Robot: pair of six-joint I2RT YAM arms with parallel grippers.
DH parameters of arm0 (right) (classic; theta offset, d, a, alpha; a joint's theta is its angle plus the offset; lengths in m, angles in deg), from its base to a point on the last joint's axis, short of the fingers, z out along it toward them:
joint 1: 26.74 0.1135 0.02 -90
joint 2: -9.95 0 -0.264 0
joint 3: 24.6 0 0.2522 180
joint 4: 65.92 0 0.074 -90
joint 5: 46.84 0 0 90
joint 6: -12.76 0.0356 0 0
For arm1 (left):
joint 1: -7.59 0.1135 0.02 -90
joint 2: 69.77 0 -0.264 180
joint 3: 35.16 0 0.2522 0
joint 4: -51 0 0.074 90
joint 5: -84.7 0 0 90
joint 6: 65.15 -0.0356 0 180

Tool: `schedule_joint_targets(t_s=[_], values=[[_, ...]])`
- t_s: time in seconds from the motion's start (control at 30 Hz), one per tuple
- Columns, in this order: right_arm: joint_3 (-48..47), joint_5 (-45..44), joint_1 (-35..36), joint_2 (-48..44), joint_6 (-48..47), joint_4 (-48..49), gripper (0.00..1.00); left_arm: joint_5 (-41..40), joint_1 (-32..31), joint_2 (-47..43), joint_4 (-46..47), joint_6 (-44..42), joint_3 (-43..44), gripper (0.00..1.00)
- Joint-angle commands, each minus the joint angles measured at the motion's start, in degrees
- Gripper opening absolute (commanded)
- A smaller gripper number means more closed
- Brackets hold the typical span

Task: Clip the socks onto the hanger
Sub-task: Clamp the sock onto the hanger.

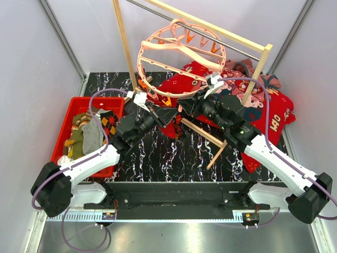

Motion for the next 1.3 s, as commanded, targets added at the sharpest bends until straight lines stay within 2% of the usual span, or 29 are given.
schedule_joint_targets(t_s=[0.0, 0.47, 0.67, 0.8, 0.83, 0.93, 1.07, 1.27], values=[[0.3, 2.0, -0.1, -0.3, 0.3, 2.7, 0.07, 0.8, 0.2, -0.1, 5.2, 0.4, 3.1, 0.00], [0.5, 1.9, -0.1, -0.5, -0.6, 2.2, 0.08, -0.1, 0.2, -3.2, 5.0, 0.4, 3.0, 0.00], [0.5, 2.4, -0.1, -0.5, -0.6, 2.2, 0.14, 0.6, 0.1, -2.9, 5.0, 0.4, 3.4, 0.00], [0.4, 2.8, -0.1, -0.8, -0.6, 2.4, 0.30, 0.8, 0.2, -2.4, 4.9, 0.4, 3.4, 0.00], [0.4, 3.1, -0.1, -1.0, -0.6, 2.3, 0.40, 0.8, 0.2, -2.3, 4.8, 0.4, 3.6, 0.00], [0.2, 3.4, -0.1, -1.6, -0.6, 1.8, 0.57, 0.6, 0.3, -2.0, 3.6, -0.6, 3.9, 0.00], [-0.6, 3.9, -0.1, -3.2, -2.0, -1.4, 0.70, -1.6, 0.3, -2.9, 0.3, -3.3, 3.4, 0.01], [-2.5, 6.5, -0.1, -6.8, -5.5, -11.2, 0.76, -2.7, 3.3, -5.1, -3.7, -4.7, 2.2, 0.02]])
